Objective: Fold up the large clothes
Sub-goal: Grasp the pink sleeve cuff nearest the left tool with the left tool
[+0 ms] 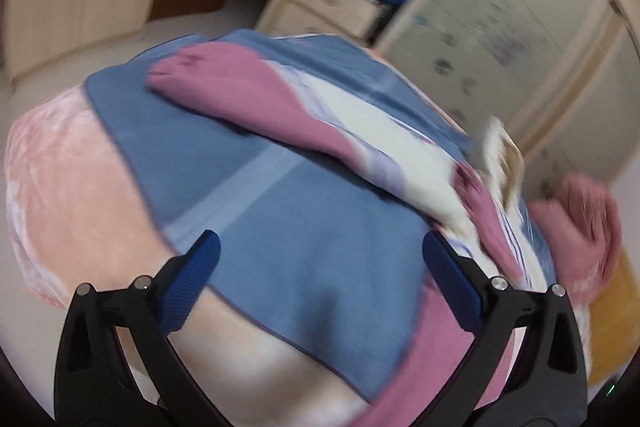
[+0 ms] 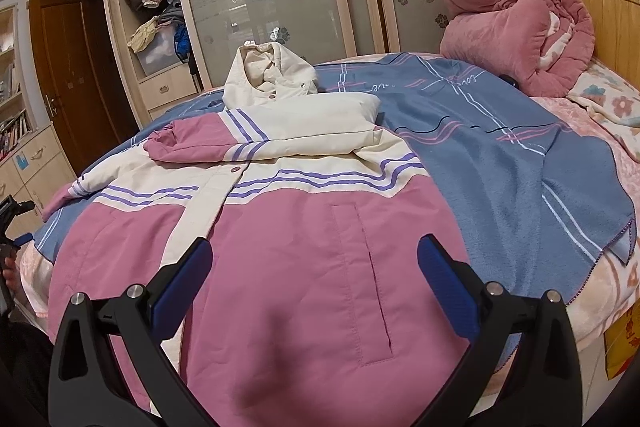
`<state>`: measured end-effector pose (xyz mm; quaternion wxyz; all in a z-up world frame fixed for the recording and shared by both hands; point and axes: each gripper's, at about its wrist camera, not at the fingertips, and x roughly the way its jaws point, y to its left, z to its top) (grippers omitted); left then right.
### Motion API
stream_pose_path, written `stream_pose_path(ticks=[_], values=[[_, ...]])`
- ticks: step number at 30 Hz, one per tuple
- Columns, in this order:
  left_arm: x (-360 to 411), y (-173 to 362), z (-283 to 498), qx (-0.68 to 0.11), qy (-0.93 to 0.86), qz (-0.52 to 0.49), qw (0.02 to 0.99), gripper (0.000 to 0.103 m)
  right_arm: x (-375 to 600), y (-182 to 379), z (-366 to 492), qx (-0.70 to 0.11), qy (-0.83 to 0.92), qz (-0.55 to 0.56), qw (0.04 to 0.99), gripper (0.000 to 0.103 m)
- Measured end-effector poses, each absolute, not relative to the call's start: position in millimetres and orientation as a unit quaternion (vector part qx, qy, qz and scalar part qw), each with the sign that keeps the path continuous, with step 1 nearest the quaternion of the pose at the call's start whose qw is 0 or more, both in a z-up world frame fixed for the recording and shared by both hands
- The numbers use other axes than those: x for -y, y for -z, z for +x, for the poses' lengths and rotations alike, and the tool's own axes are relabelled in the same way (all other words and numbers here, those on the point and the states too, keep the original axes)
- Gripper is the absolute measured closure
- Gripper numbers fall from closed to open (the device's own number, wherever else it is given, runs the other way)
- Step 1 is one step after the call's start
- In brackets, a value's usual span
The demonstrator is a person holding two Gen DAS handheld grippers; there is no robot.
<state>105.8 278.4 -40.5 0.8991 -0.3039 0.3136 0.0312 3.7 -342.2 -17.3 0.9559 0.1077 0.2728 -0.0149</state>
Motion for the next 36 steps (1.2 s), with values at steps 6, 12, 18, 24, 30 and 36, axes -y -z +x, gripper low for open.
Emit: stream_pose_path(ticks=[6,12,18,24,30,36], values=[[-347,58,141,-0.300,-0.017,-0.403,0.864,0.002,345,19,6,-0.275,0.008,0.116,0.954,0.001],[-371,81,178,-0.308,-0.030,-0.432,0.847,0.004,343,20,8,-0.280,0.004,0.113,0.953,0.001],[-382,80,213,-0.301,-0.053,-0.421,0.854,0.009,343,24,12,-0.287,0.004,0.110,0.952,0.001],[-391,80,236,-0.301,-0.085,-0.425,0.849,0.060,341,27,15,-0.294,0.002,0.104,0.950,0.001],[-394,61,236,-0.267,-0.102,-0.415,0.864,0.091,342,27,16,-0.295,-0.002,0.106,0.950,0.001],[-366,6,245,-0.245,-0.097,-0.339,0.903,0.095,344,26,14,-0.290,-0.008,0.114,0.950,0.001]])
